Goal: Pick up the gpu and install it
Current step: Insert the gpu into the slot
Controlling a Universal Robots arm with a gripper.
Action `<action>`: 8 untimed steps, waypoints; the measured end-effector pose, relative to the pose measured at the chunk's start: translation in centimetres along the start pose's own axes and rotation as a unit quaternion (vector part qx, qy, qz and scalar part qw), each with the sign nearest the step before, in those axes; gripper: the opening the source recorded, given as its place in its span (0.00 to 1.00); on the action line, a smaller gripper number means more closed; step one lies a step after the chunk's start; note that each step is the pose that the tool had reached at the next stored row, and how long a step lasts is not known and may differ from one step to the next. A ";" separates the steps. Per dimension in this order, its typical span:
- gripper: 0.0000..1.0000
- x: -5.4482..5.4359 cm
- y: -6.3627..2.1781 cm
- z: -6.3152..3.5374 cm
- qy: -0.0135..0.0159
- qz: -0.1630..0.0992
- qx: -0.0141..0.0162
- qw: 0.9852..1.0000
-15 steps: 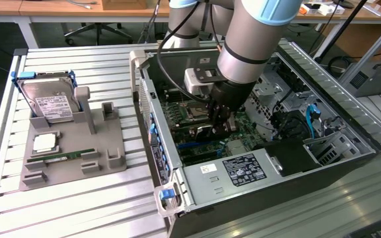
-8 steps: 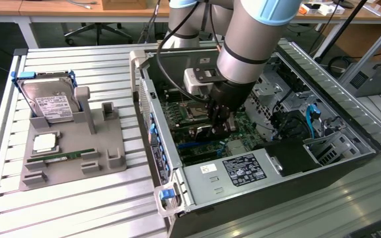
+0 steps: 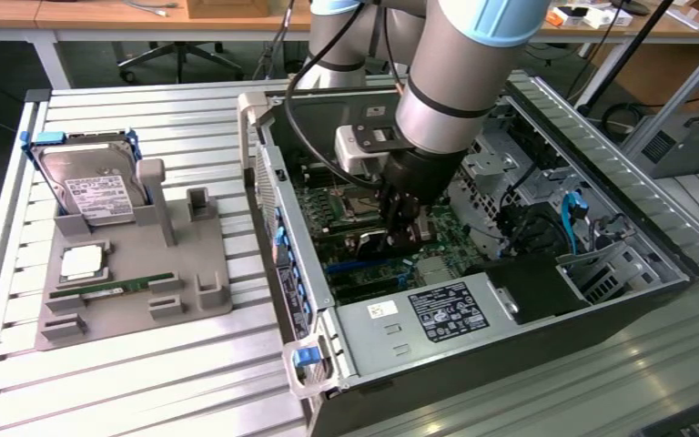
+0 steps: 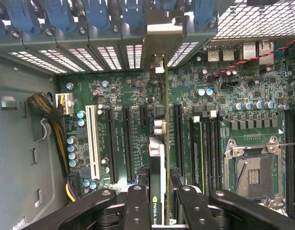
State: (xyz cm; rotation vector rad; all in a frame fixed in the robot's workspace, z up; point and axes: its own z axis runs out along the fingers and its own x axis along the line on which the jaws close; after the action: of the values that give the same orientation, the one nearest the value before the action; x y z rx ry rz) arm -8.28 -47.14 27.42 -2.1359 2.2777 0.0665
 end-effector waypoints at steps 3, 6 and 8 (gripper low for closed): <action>0.27 0.0 0.01 0.00 0.000 0.000 0.000 1.000; 0.27 -0.1 0.02 0.00 0.000 0.001 0.000 1.000; 0.27 -0.1 0.02 0.00 0.000 0.001 0.000 1.000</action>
State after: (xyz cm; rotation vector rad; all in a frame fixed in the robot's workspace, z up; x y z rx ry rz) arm -8.30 -47.08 27.43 -2.1335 2.2800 0.0664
